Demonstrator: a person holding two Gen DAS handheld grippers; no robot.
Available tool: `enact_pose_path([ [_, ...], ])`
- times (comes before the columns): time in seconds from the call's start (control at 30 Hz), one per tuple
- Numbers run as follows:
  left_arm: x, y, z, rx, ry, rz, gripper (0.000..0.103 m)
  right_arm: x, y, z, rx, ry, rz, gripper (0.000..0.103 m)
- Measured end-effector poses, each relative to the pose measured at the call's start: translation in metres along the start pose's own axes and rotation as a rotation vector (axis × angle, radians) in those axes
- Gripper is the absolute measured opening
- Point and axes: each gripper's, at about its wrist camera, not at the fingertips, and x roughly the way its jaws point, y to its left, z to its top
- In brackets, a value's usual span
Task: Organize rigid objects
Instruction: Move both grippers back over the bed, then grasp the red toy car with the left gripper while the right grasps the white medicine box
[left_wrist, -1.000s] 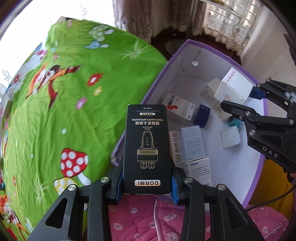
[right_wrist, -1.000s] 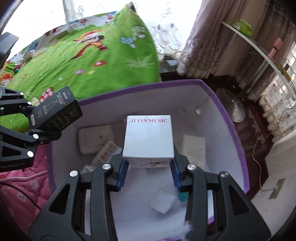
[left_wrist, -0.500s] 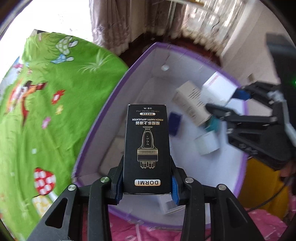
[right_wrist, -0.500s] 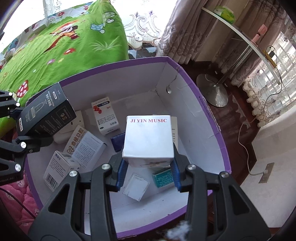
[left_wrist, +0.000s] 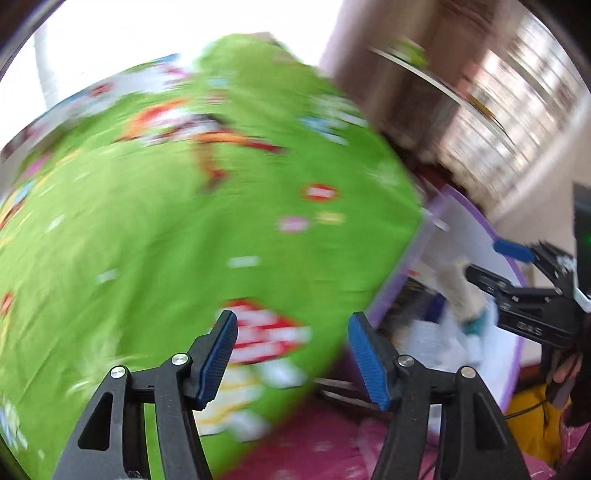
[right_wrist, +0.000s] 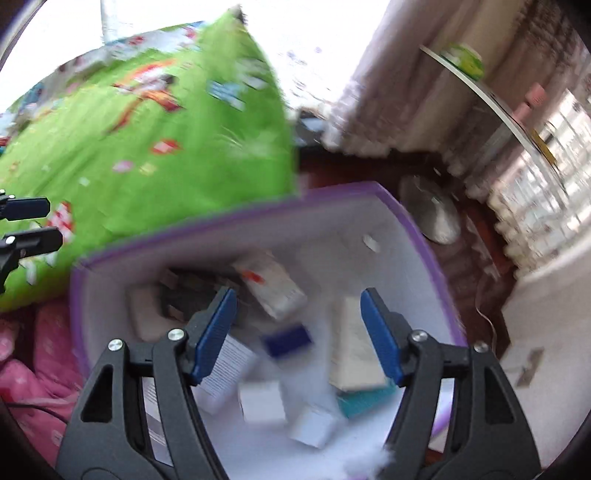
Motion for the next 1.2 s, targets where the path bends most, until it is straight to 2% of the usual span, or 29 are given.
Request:
enact_pose_path([
  [0.2, -0.028, 0.106, -0.021, -0.167, -0.063, 0.212, 0.064, 0.009, 0.093, 0.057, -0.144, -0.068, 0.240, 0.073],
  [0.27, -0.031, 0.143, -0.029, -0.238, -0.060, 0.264, 0.064, 0.014, 0.134, 0.076, -0.218, -0.087, 0.281, 0.073],
  [0.4, -0.039, 0.209, -0.051, -0.402, -0.042, 0.318, 0.064, 0.035, 0.211, 0.114, -0.373, -0.096, 0.355, 0.074],
  [0.47, -0.046, 0.235, -0.058, -0.452, -0.065, 0.342, 0.066, 0.046, 0.249, 0.130, -0.432, -0.077, 0.389, 0.074],
  [0.53, -0.051, 0.257, -0.061, -0.486, -0.056, 0.390, 0.069, 0.062, 0.278, 0.149, -0.470, -0.072, 0.408, 0.074],
  [0.7, -0.062, 0.319, -0.057, -0.625, -0.077, 0.388, 0.070, 0.099, 0.320, 0.198, -0.443, -0.045, 0.455, 0.074],
  [0.77, -0.065, 0.340, -0.053, -0.685, -0.082, 0.416, 0.070, 0.109, 0.336, 0.215, -0.444, -0.065, 0.474, 0.075],
  [0.93, -0.067, 0.395, -0.044, -0.825, -0.113, 0.521, 0.070, 0.124, 0.402, 0.254, -0.587, -0.112, 0.523, 0.079],
  [1.07, -0.072, 0.438, -0.041, -0.881, -0.126, 0.553, 0.071, 0.127, 0.463, 0.273, -0.722, -0.146, 0.592, 0.083],
  [1.2, -0.079, 0.468, -0.038, -0.912, -0.144, 0.538, 0.071, 0.128, 0.525, 0.289, -0.829, -0.176, 0.660, 0.083],
])
